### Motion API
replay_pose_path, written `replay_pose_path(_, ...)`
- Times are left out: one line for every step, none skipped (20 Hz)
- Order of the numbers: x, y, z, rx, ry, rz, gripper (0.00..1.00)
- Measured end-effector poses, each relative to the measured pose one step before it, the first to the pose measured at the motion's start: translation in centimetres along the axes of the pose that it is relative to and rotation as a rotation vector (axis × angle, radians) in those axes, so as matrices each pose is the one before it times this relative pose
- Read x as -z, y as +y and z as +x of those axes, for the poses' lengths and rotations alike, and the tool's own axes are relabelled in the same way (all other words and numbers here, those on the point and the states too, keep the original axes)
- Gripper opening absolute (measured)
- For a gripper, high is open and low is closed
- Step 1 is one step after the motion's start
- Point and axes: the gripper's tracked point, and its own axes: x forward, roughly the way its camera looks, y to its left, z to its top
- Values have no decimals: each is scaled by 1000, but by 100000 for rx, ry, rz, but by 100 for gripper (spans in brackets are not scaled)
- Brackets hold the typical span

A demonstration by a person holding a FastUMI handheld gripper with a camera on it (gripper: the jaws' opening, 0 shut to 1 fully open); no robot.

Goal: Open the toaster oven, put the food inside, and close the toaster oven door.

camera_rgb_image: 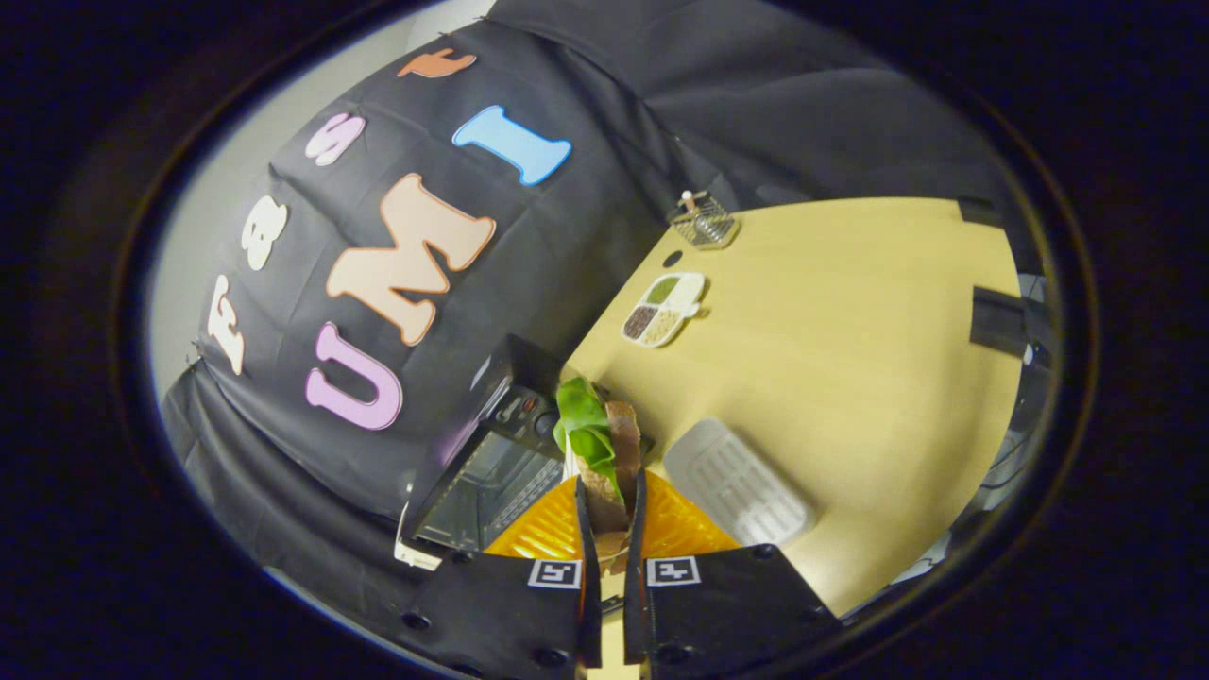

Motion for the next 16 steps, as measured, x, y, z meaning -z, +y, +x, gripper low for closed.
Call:
replay_pose_path(1340, 970, 8, -840, 1331, 951, 11)
replay_pose_path(1368, 894, 317, -989, 1426, 899, 11)
replay_pose_path(1358, 1063, 226, -1050, 1195, 1066, 11)
replay_pose_path(1206, 1067, 495, -1039, 826, 1185, 11)
replay_pose_path(1102, 1058, 671, -1027, 665, 1593, 11)
replay_pose_path(1036, 1002, 674, -979, 460, 1841, 11)
replay_pose_path(1047, 900, 875, -820, 353, 1778, 11)
replay_pose_path(940, 771, 837, -598, 391, 1524, 11)
replay_pose_path(813, 651, 959, -328, 241, 1289, 11)
replay_pose_path(775, 417, 1088, -62, 322, 1322, 11)
replay_pose_path(642, 347, 1007, 182, 297, 1242, 11)
replay_pose_path(662, 300, 1016, 277, 252, 1146, 11)
replay_pose_path(344, 349, 898, 282, 60, 820, 11)
replay_pose_path(236, 335, 894, -455, -372, 1033, 11)
replay_pose_path(92, 290, 765, -43, -779, 1287, 11)
replay_pose_path(-4, 125, 804, 237, -734, 974, 11)
